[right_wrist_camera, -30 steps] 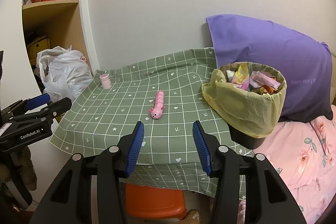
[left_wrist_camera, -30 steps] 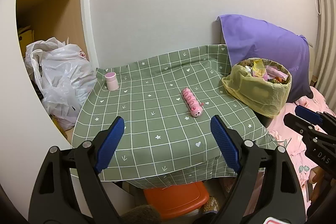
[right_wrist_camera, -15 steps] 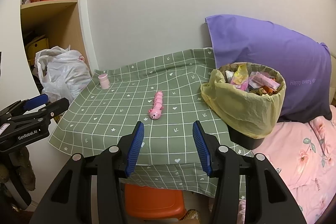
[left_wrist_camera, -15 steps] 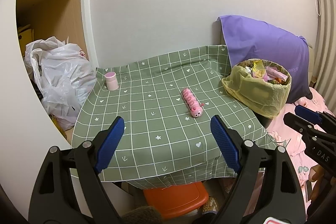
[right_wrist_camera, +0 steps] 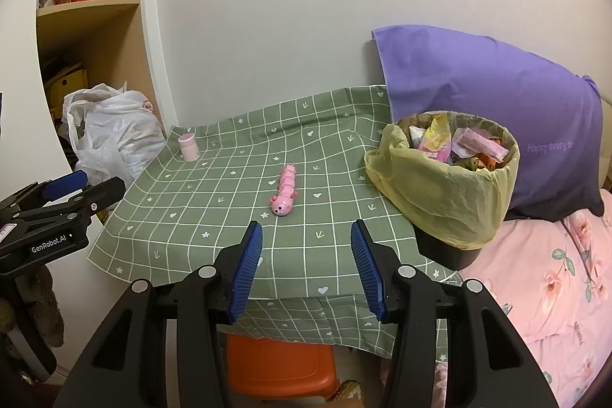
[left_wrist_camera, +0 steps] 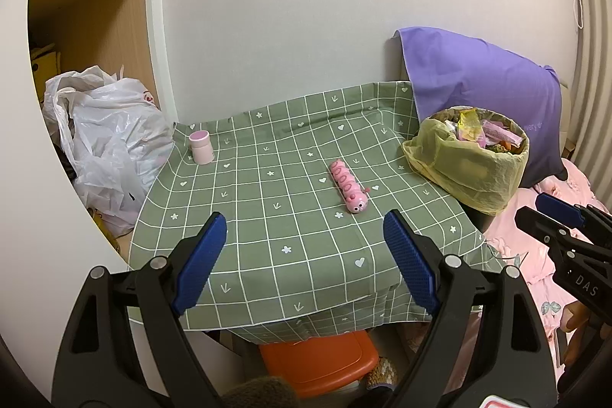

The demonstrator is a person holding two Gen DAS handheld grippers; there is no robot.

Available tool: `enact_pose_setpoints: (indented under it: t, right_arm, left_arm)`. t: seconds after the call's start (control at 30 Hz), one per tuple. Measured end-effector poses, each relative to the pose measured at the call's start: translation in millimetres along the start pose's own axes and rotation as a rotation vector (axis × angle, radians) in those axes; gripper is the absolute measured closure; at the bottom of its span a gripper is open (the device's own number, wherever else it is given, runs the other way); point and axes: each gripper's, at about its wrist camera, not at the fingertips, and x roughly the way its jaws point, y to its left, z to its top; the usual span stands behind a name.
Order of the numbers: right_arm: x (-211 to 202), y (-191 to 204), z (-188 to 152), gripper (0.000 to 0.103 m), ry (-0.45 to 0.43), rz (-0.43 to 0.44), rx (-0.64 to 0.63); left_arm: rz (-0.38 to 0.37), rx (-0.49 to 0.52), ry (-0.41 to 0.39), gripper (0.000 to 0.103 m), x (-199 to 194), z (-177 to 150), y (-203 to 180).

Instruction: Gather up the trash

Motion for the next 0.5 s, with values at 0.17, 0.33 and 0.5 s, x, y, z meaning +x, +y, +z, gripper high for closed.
enact_pose_setpoints:
  t: [0.17, 0.33, 0.5]
  right_arm:
    - [-0.3, -1.6, -0.6, 0.058, 0.001, 0.002, 0.002]
    - [-0.5, -2.5, -1.2, 0.058, 0.002, -0.002, 0.006]
    - [-2.2, 1.6, -2.5, 0.058, 0.001, -0.012, 0.013]
  left_arm:
    - [-0.004, 0.003, 0.001, 0.023, 0.2, -0.4, -1.1]
    - [-0.01, 0.002, 0.007, 0.023, 1.9, -1.2, -0.8]
    - [-0.01, 0.002, 0.006, 0.023, 1.6, -1.3, -0.7]
